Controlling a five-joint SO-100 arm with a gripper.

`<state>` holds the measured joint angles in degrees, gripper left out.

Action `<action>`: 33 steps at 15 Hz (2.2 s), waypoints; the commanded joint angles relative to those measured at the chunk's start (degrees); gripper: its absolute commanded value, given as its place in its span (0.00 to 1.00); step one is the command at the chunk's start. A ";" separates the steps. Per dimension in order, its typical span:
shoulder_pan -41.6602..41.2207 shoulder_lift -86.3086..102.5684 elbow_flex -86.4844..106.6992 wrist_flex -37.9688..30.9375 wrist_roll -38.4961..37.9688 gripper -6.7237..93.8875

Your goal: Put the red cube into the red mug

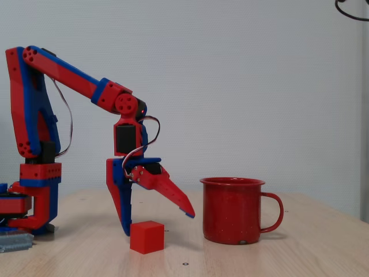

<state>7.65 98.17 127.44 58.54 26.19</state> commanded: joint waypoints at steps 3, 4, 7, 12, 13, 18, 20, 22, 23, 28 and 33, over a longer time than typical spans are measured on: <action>-0.35 0.44 -2.02 -1.76 1.58 0.62; -0.53 0.35 -2.11 -2.02 1.85 0.62; -0.70 0.00 -2.11 -3.60 2.72 0.56; -0.09 -0.18 -2.11 -5.36 3.78 0.42; 0.09 -0.35 -2.11 -5.63 3.87 0.40; 2.11 -0.62 -2.55 -7.29 4.48 0.13; 2.55 -0.79 -2.99 -6.94 4.22 0.07; 3.25 -0.79 -3.34 -6.50 4.13 0.07; 3.43 -0.62 -3.34 -6.50 3.60 0.07; 6.68 2.64 -5.45 -0.44 -1.32 0.07; 7.82 9.84 -17.67 20.74 -8.88 0.07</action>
<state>14.24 103.27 117.25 75.06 18.37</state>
